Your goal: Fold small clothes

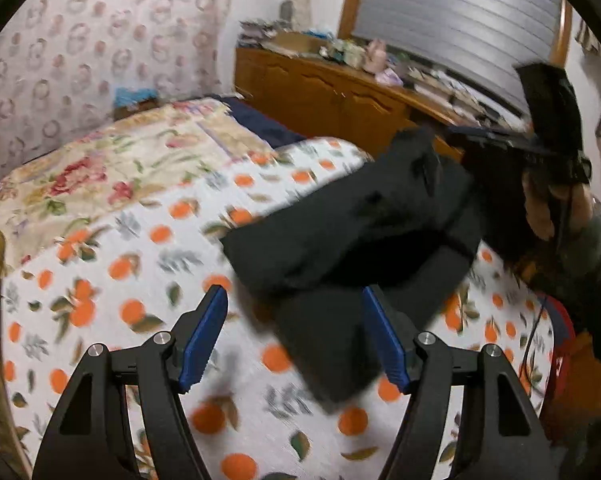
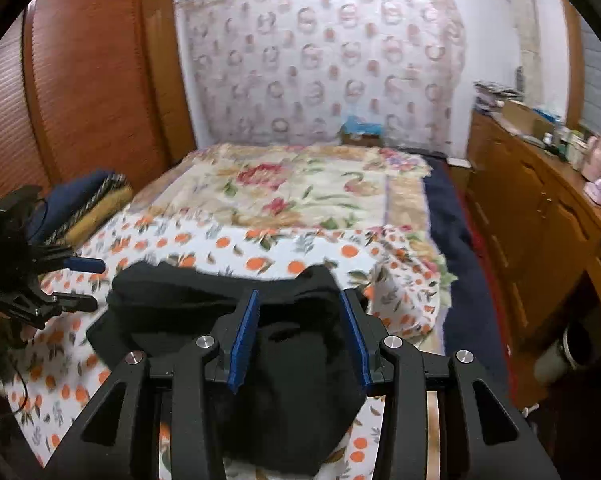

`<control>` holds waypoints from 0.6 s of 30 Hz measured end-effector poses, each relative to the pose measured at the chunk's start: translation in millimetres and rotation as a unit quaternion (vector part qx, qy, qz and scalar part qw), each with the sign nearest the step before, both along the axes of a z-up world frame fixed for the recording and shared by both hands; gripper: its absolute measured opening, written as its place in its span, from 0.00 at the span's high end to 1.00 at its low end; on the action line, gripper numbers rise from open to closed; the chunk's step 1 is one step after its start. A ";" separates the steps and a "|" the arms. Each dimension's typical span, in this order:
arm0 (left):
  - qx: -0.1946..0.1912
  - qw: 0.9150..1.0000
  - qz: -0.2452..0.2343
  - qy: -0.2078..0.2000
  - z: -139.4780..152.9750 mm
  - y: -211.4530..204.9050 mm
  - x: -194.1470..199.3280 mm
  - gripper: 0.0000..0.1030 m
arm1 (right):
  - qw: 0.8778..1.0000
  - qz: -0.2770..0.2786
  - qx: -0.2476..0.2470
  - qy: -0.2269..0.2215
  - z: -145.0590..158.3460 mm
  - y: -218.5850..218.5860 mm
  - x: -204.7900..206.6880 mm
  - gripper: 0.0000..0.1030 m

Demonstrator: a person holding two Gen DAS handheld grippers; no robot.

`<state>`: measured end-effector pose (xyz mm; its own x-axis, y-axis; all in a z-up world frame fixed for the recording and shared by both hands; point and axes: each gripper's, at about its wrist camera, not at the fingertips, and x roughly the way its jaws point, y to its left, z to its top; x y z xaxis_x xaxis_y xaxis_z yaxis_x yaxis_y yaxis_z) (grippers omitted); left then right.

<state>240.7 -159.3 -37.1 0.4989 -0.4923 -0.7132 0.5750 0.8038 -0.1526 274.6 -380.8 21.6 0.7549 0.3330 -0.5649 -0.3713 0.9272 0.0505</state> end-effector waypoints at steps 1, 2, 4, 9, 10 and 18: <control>0.008 1.000 -0.004 0.001 -4.7 -3.5 0.1 0.32 | 1.000 0.003 -0.009 0.005 -1.8 -2.3 3.9 0.59; 0.014 1.000 -0.003 0.004 -8.8 -6.3 2.4 0.32 | 1.000 0.003 -0.017 0.013 -5.1 -1.1 10.4 0.59; 0.014 1.000 0.003 0.012 -12.4 -9.2 8.9 0.32 | 0.999 0.026 -0.006 0.035 -7.6 -0.8 25.5 0.59; -0.005 0.999 0.030 0.022 -13.7 -12.2 38.0 0.32 | 0.996 0.056 0.021 0.060 -9.3 -2.3 55.3 0.59; -0.003 0.999 0.039 0.021 -13.2 -13.1 44.2 0.32 | 0.996 0.061 0.029 0.062 -9.6 -5.4 59.4 0.59; 0.010 0.990 0.137 -0.027 -5.0 0.1 79.9 0.32 | 0.999 0.027 0.026 0.003 -5.1 -24.3 64.7 0.97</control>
